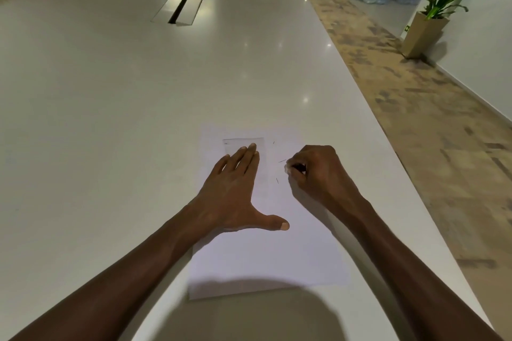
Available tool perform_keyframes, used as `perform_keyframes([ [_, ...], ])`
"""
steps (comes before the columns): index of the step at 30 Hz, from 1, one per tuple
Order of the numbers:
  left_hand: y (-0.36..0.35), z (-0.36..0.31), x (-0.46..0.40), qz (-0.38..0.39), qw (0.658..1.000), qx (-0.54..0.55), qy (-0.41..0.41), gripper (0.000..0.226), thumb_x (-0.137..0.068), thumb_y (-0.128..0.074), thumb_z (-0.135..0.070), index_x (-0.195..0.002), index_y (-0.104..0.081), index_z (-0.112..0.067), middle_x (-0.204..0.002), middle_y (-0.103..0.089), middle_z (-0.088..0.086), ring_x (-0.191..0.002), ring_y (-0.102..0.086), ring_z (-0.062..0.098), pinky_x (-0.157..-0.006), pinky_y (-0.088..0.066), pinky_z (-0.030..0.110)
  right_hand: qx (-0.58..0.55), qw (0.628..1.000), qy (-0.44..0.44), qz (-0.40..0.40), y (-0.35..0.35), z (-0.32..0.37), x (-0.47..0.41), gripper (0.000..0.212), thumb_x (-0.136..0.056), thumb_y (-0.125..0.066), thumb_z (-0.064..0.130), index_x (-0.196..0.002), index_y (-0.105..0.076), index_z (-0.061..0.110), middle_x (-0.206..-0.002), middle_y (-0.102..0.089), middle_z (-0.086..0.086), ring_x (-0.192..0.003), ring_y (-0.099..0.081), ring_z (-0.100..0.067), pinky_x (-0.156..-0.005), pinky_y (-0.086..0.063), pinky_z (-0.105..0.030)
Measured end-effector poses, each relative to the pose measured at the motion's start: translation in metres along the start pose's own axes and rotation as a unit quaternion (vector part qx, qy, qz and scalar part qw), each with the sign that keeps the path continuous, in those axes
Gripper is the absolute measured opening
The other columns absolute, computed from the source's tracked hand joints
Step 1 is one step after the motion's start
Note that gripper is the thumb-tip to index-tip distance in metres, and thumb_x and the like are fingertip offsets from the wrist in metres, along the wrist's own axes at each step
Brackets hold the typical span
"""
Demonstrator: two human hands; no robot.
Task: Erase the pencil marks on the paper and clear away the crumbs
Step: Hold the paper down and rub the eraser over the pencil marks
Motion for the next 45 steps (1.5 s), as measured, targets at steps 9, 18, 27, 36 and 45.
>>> perform_keyframes([
  [9,0.000,0.000,0.001,-0.015,1.000,0.009,0.003,0.148,-0.048,-0.031,-0.105,-0.154,0.010,-0.010,-0.162,0.021,0.001,-0.149,0.016,0.014,-0.123,-0.001,0.042,-0.040,0.999,-0.006,0.034,0.015,0.031,0.031,0.013,-0.083,-0.067,0.011,-0.073,-0.074,0.007,-0.070,-0.072,-0.006,-0.066,-0.064,-0.017,-0.066,-0.052,-0.035],
  [18,0.014,0.013,0.000,0.034,0.996,0.084,-0.021,0.140,-0.059,-0.055,-0.092,-0.154,0.011,-0.012,-0.162,0.019,-0.001,-0.148,0.016,0.009,-0.123,-0.003,0.034,-0.156,0.987,-0.044,0.025,-0.008,0.046,0.036,0.012,-0.088,-0.068,0.006,-0.083,-0.079,0.007,-0.077,-0.073,0.001,-0.068,-0.060,-0.004,-0.064,-0.039,-0.010],
  [27,0.008,0.017,0.000,-0.017,1.000,0.003,-0.026,0.139,-0.056,-0.038,-0.098,-0.155,0.008,-0.011,-0.162,0.018,0.000,-0.149,0.015,0.011,-0.122,0.001,0.032,-0.093,0.995,-0.022,0.003,-0.017,0.048,0.034,0.018,-0.087,-0.062,0.008,-0.076,-0.074,0.002,-0.069,-0.071,-0.009,-0.069,-0.064,-0.021,-0.067,-0.051,-0.035],
  [36,0.007,0.017,0.000,-0.016,1.000,0.014,-0.020,0.141,-0.056,-0.041,-0.099,-0.154,0.012,-0.014,-0.161,0.021,-0.002,-0.148,0.017,0.010,-0.120,0.006,0.029,-0.032,0.999,0.018,-0.006,-0.026,0.024,-0.023,0.019,-0.080,-0.056,0.005,-0.066,-0.067,-0.001,-0.060,-0.064,-0.016,-0.061,-0.060,-0.027,-0.059,-0.050,-0.042],
  [45,0.006,0.018,-0.001,-0.007,1.000,0.016,-0.011,0.144,-0.052,-0.037,-0.102,-0.154,0.012,-0.013,-0.162,0.020,-0.002,-0.149,0.016,0.012,-0.122,0.001,0.033,-0.006,0.997,0.077,0.021,-0.019,0.024,-0.010,0.017,-0.079,-0.057,-0.002,-0.064,-0.063,0.001,-0.058,-0.059,-0.014,-0.061,-0.056,-0.025,-0.058,-0.048,-0.042],
])
Point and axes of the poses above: each hand's wrist, its own x-axis away from the middle knuckle, its own y-axis out of the back of the hand, z = x × y, the point moved 2 cm from there along -x, towards the middle knuckle
